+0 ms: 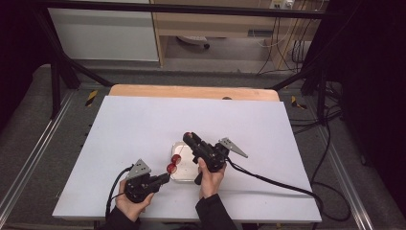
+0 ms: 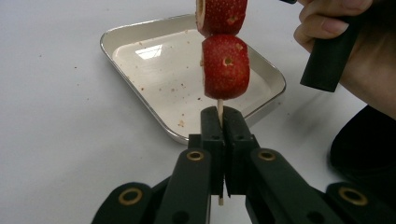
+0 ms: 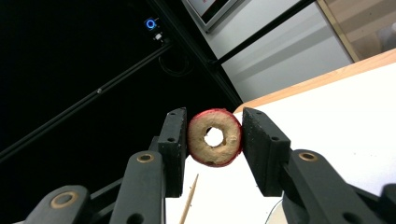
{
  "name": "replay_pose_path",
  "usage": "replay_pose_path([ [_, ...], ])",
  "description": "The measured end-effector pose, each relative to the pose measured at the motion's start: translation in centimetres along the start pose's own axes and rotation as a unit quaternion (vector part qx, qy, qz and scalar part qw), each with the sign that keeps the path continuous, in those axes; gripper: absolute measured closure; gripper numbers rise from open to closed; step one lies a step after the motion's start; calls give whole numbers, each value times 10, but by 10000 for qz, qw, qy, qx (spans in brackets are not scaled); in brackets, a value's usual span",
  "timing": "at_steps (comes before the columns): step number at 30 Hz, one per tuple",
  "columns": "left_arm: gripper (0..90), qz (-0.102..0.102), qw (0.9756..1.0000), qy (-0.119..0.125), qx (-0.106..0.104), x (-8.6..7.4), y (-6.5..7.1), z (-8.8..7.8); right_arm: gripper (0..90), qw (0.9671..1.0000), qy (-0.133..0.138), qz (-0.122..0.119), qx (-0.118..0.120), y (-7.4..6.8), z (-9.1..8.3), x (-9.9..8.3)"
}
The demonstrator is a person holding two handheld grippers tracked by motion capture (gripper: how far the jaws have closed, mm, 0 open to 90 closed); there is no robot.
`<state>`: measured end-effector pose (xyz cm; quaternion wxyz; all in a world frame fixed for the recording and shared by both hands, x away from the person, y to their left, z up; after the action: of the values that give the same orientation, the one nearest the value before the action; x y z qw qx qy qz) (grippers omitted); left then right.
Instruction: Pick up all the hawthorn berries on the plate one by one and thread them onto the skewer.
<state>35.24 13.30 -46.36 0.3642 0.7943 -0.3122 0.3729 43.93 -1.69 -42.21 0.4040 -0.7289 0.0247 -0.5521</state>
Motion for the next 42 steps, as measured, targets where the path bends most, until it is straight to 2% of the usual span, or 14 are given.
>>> replay_pose_path([
  [19,884,-142,9999,3,-17,1,-1,3,619,10000,-9,-13,41,1,2,-5],
  [33,885,-290,9996,38,63,1,-1,8,619,9999,-69,120,40,0,1,-13],
  [39,885,-225,9996,161,114,2,3,7,620,9999,-77,94,-47,1,0,-18],
  [42,885,-165,9994,254,181,2,3,6,620,9997,-99,195,-78,0,0,-17],
])
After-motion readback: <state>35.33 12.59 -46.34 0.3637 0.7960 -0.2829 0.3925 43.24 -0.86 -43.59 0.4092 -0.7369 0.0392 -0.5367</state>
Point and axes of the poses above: each handheld gripper's, and its own axes: z roughly forward along the jaws, x roughly out of its top, y roughly to its right, the point moved 7 cm from there along z, roughly forward along the jaws, and after that the axes turned 13 degrees about -x, right-handed, at the moved point
